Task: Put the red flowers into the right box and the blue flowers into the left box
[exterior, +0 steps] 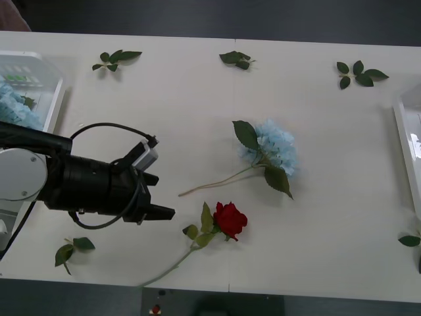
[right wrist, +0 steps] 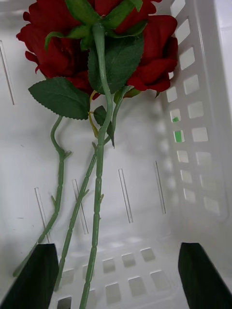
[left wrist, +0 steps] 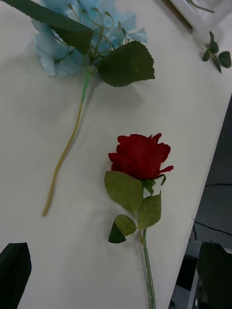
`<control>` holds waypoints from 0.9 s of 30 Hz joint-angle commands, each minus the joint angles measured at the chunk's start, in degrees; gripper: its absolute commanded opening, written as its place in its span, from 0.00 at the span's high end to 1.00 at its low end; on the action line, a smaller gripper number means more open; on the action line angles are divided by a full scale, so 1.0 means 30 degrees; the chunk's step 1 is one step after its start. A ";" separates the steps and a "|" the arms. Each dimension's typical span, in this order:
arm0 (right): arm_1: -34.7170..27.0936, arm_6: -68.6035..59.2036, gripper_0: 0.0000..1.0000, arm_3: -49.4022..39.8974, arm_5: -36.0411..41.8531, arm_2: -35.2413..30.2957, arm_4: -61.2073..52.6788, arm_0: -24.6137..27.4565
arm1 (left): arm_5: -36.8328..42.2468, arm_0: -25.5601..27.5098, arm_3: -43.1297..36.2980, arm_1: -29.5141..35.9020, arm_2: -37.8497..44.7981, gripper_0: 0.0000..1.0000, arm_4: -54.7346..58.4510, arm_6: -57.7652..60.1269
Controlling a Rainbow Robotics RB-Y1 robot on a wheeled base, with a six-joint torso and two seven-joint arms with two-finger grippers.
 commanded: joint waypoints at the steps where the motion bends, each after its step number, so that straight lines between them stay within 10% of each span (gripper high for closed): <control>1: -0.0769 -0.0315 0.00 -0.0510 -0.0080 -0.0357 -0.0333 -0.0005 | -0.0448 -0.0262 -0.0331 0.0882 -0.1392 0.00 -0.0482 -0.1449; 27: 0.1399 -0.4914 0.00 -0.3381 0.7538 -0.0035 -0.5372 -0.4165 | -0.6718 -0.0526 0.1690 0.0882 -0.8511 0.00 -0.4027 -0.1624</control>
